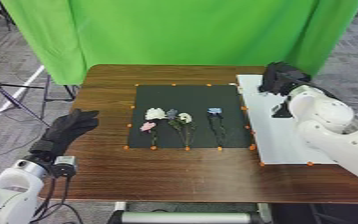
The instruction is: Arrange flowers
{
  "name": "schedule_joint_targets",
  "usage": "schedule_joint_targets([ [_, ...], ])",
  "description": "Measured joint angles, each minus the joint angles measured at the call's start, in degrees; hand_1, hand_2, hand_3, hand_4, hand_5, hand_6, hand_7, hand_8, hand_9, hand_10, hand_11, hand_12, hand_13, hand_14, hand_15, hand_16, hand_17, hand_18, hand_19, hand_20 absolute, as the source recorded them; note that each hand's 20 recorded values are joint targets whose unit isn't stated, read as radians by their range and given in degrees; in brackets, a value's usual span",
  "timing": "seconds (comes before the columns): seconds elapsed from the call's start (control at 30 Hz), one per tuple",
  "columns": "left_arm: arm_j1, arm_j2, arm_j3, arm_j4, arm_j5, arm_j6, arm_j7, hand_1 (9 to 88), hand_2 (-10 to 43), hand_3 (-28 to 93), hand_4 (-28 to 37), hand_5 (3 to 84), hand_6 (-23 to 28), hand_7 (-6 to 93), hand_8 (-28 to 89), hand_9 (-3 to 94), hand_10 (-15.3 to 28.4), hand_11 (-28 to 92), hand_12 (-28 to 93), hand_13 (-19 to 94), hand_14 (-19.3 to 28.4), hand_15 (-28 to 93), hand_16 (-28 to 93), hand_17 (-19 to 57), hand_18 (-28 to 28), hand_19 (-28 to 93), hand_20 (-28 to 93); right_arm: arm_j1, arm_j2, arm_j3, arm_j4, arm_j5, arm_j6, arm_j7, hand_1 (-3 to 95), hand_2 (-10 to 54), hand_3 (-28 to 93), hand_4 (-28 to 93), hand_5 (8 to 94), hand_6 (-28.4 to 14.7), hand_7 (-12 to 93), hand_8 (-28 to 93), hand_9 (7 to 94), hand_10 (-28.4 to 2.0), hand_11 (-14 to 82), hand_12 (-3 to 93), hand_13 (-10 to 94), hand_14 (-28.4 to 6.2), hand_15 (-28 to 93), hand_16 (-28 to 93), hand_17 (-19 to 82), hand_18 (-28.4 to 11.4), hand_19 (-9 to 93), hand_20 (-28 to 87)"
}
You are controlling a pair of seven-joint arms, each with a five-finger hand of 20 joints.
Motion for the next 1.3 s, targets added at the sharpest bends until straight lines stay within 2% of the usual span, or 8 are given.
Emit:
schedule_joint_targets([
  [0.17,-0.1,0.03,0.21,0.05,0.20,-0.44,-0.07,20.9,15.9,55,-28.3,42.7,4.6,11.0,-6,39.6,15.5,19,9,29,17.7,16,-3,0.5,10.8,14,10,-3.8,-0.2,-0.7,-1.4,-11.2,4.3,-0.3,54.9,-5.9,57,-15,77.8,1.5,20,9,85.0,-11.5,18.0,26.6,87,-2.4,69,32,60,-16.1,93,67],
  [0.6,-0.1,0.08,0.15,0.05,0.34,-0.76,-0.26,21.2,16.1,55,-28.3,42.8,4.7,11.1,-6,39.8,15.7,19,9,29,17.9,16,-3,0.5,10.9,14,10,-14.1,-1.6,1.3,-2.9,-12.6,6.3,0.0,54.5,-6.0,58,-15,77.8,1.6,20,9,84.7,-11.6,18.3,25.9,87,-2.4,69,32,60,-16.1,93,67],
  [1.3,-0.8,0.26,0.54,0.31,0.48,-1.36,-0.35,21.6,16.1,54,-28.3,42.6,5.1,10.7,-6,39.7,15.7,18,9,29,18.0,16,-3,0.2,11.0,14,10,-9.8,-4.8,-4.5,-3.3,-10.8,6.2,-0.1,51.0,-6.7,58,-12,76.7,1.4,21,9,82.5,-12.3,18.7,23.2,87,-2.7,69,32,60,-16.4,93,66],
])
